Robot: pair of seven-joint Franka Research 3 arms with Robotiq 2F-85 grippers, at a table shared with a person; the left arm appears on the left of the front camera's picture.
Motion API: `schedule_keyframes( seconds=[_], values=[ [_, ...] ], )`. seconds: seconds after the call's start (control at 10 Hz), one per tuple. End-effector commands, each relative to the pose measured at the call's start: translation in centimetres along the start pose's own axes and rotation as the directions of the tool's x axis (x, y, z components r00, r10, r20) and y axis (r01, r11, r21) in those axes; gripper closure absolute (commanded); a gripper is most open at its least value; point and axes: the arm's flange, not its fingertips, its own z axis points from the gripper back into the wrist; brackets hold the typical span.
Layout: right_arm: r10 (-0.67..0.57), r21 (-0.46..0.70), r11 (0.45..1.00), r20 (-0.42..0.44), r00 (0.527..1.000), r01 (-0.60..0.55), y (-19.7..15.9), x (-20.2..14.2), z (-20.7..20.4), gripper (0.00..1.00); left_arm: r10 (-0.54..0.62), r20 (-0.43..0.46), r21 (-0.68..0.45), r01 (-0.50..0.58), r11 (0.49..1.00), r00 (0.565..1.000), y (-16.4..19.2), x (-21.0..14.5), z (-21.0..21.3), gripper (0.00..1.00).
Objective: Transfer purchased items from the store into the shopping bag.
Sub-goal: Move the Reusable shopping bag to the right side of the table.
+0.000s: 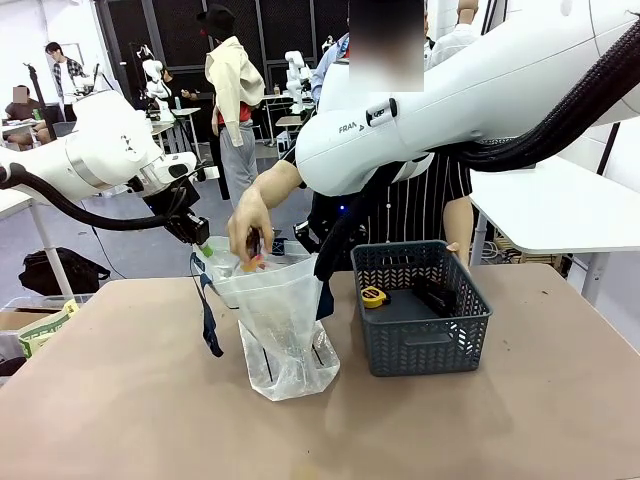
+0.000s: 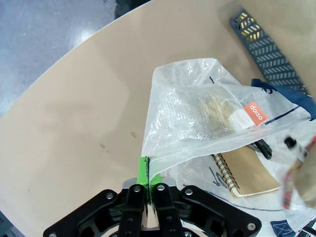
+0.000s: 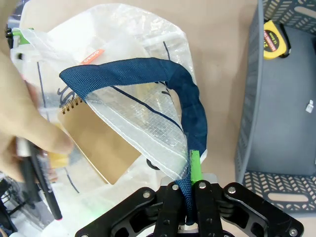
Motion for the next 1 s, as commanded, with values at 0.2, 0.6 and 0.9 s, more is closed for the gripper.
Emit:
schedule_keyframes(
  seconds=[0.2, 0.6, 0.9],
  values=[
    [-0.010, 0.011, 1.000, -0.005, 1.000, 0.010, -0.32, 0.03, 0.05, 1.00, 0.007, -0.003, 0.009, -0.007, 1.000, 1.000, 0.19, -0.38, 0.29, 1.00],
    [-0.010, 0.011, 1.000, -0.005, 1.000, 0.010, -0.32, 0.03, 0.05, 1.00, 0.007, -0.003, 0.009, -0.007, 1.000, 1.000, 0.19, -0.38, 0.29, 1.00],
    [-0.010, 0.011, 1.000, -0.005, 1.000, 0.010, -0.32, 0.03, 0.05, 1.00, 0.007, -0.003, 0.009, -0.007, 1.000, 1.000, 0.19, -0.38, 0.29, 1.00]
  ],
)
